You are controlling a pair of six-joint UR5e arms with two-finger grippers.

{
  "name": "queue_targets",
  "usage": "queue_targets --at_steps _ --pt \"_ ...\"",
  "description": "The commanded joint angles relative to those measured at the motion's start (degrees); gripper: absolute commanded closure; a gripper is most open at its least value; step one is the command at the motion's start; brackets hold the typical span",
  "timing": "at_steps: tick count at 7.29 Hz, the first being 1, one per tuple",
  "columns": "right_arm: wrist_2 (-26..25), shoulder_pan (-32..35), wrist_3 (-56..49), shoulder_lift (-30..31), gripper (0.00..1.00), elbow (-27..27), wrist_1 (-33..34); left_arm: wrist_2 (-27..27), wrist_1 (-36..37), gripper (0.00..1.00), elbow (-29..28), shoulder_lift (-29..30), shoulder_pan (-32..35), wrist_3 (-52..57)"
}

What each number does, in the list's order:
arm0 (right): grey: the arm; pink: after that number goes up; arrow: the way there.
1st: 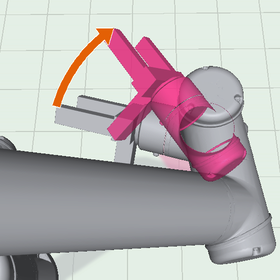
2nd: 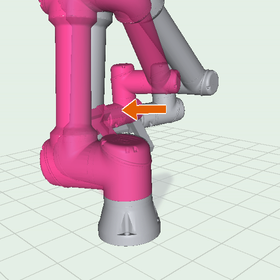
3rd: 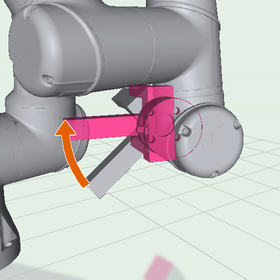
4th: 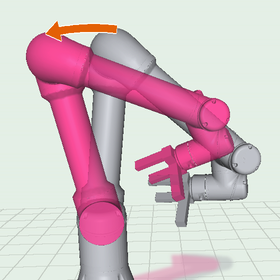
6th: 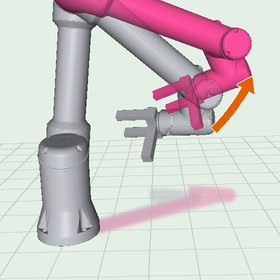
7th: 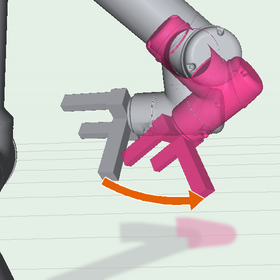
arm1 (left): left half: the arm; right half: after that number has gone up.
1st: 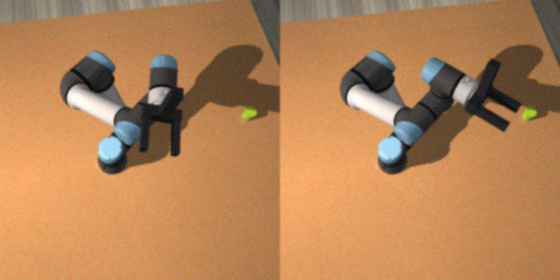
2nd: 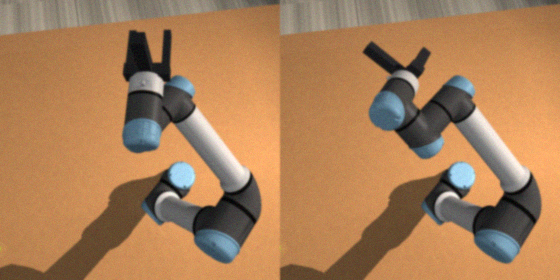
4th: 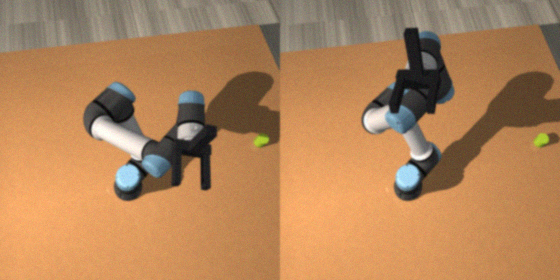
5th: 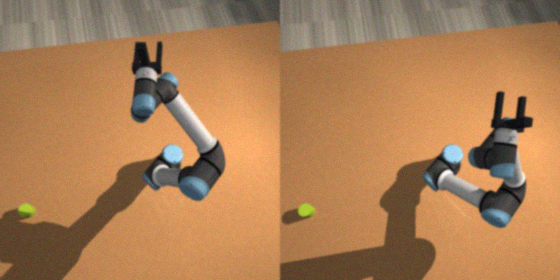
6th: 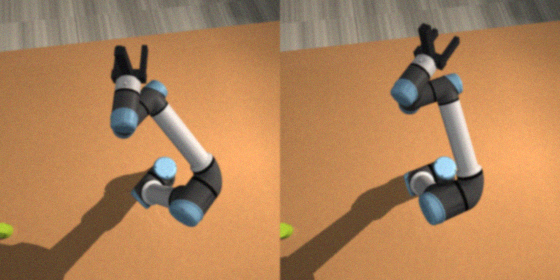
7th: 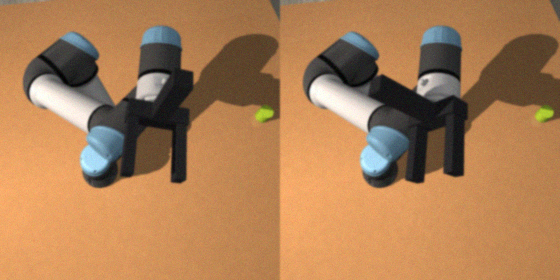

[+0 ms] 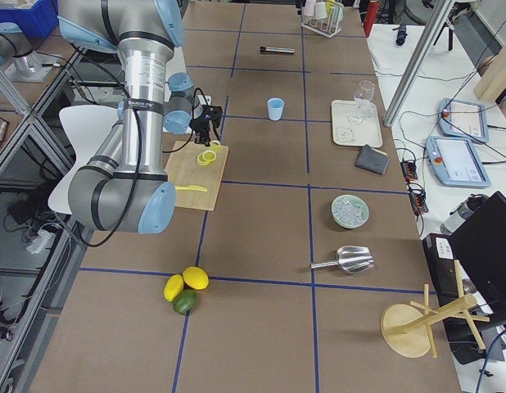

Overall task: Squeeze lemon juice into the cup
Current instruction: 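Carry the lemon slice with the right gripper over the blue cup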

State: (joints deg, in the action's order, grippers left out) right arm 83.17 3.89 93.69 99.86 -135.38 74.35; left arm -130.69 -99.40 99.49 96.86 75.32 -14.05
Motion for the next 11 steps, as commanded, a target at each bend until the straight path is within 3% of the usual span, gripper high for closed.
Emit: queue_targets --at_steps 1,3,6,8,11 --pt "2.7 3.0 -0.1 -2.6 0.78 -0.2 0.0 0.0 0.0 0.00 0.1 0.0 0.0 0.0" --pt "3.4 4.5 0.0 -7.2 1.00 0.3 0.1 0.0 0.0 0.00 0.1 0.0 -0.1 0.0" --pt "4.1 10.8 -0.1 -20.4 1.00 2.7 3.2 0.0 -0.1 0.00 0.0 0.1 0.0 0.1" --pt "10.3 19.3 -0.2 -37.1 1.00 12.4 13.1 0.0 -0.1 0.00 0.0 0.3 0.0 0.1" --pt "10.4 22.8 -0.5 -48.8 1.00 27.7 12.5 0.0 -0.2 0.00 0.1 0.4 0.0 0.1"
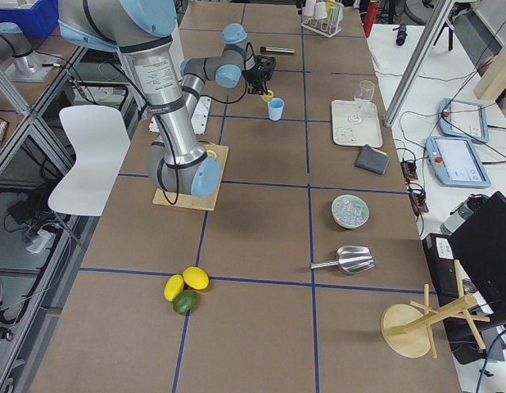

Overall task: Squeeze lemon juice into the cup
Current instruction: 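Carry the lemon slice with the right gripper over the blue cup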

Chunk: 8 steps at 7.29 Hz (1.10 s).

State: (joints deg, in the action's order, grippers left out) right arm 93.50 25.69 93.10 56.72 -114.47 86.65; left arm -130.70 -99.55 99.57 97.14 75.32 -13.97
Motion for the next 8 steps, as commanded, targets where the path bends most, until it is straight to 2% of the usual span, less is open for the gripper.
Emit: queue_targets --at_steps 1,3,8 --pt "0.2 0.9 0.2 -7.7 1.00 10.5 0.1 0.0 0.0 0.00 0.2 0.1 0.0 0.0" --pt "0.2 0.7 0.2 -10.3 1.00 16.6 -2.6 0.0 0.0 0.00 0.2 0.0 0.0 0.0" --pt "0.2 -2.7 0.7 -10.0 0.89 17.3 -3.4 0.0 0.1 0.00 0.2 0.1 0.0 0.0"
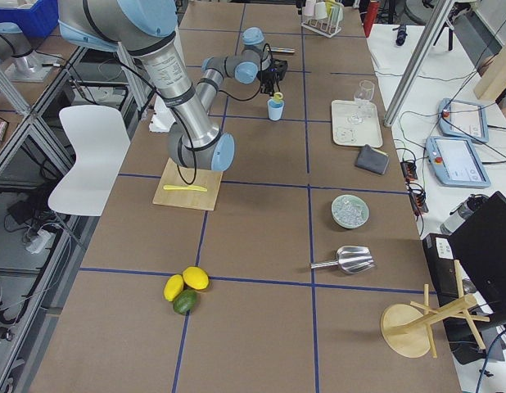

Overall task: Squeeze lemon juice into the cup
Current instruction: 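Squeeze the lemon slice with the right gripper above the cup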

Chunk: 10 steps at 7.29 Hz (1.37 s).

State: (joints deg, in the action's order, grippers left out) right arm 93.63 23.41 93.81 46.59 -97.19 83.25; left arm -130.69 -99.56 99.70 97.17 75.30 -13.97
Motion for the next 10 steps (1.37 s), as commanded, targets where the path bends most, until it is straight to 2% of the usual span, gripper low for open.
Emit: queue_targets --at_steps 1,2,4,5,6,9,10 --pt "0.1 -0.5 -0.1 0.5 0.77 0.0 0.0 0.0 0.1 0.00 0.1 0.0 0.0 0.0" --pt "0.1 -0.7 -0.1 0.7 0.65 0.0 -0.1 0.0 0.1 0.00 0.0 0.0 0.0 0.0" --pt "0.1 -0.9 -0.2 0.9 0.26 0.0 -0.2 0.0 0.1 0.00 0.0 0.1 0.0 0.0" --pt "0.1 -0.9 -0.2 1.0 0.17 -0.1 -0.3 0.0 0.1 0.00 0.0 0.0 -0.1 0.0" --pt "0.1 -0.8 -0.2 1.0 0.04 -0.3 -0.3 0.0 0.1 0.00 0.0 0.1 -0.1 0.0" --pt "1.8 0.8 -0.6 1.0 0.02 -0.7 -0.3 0.0 0.1 0.00 -0.1 0.2 -0.1 0.0" --pt "6.7 4.0 -0.9 1.2 0.00 -0.8 0.6 0.0 0.1 0.00 -0.4 0.1 -0.1 0.0"
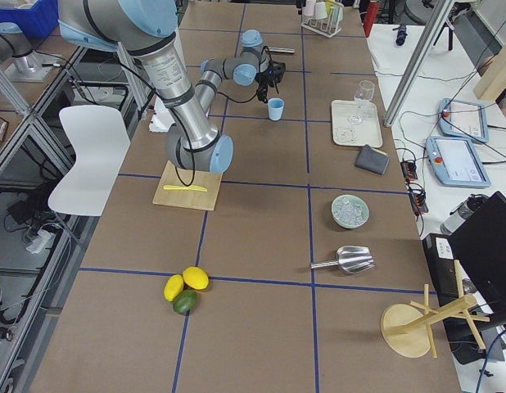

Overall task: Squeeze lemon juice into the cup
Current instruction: 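Squeeze the lemon slice with the right gripper above the cup, then open the right gripper and retract it while the left gripper reaches the metal muddler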

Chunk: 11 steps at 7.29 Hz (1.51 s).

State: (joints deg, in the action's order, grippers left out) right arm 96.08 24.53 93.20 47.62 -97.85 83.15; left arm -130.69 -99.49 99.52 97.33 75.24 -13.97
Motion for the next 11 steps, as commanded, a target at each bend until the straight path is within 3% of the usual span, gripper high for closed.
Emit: queue_targets --at_steps 1,2,4,6,8,9,11 --pt "10.0 7.2 -2.8 3.5 0.00 -2.7 1.8 0.2 -0.1 0.00 -1.1 0.0 -0.1 -0.7" --pt "13.2 10.2 -10.6 7.4 0.00 -7.1 5.8 0.3 0.3 0.00 -2.6 0.0 -0.3 -0.8" --pt "17.6 17.3 -26.9 9.2 0.00 -11.5 17.0 0.2 -0.1 0.00 -5.8 -0.5 -3.4 -3.0" --pt "24.6 26.0 -40.8 14.5 0.00 -12.7 18.2 0.5 -0.7 0.00 -7.6 -0.4 -8.9 -10.4" --pt "31.5 35.3 -55.6 20.1 0.00 -12.5 18.2 0.4 -7.2 0.00 -11.7 -0.2 -12.5 -17.8" --pt "32.5 38.6 -61.5 21.7 0.00 -12.3 18.5 0.4 -8.6 0.00 -12.8 0.0 -14.7 -21.1" --pt "37.0 42.3 -66.5 25.1 0.00 -12.0 18.2 0.5 -8.9 0.00 -13.5 0.3 -17.0 -22.7"
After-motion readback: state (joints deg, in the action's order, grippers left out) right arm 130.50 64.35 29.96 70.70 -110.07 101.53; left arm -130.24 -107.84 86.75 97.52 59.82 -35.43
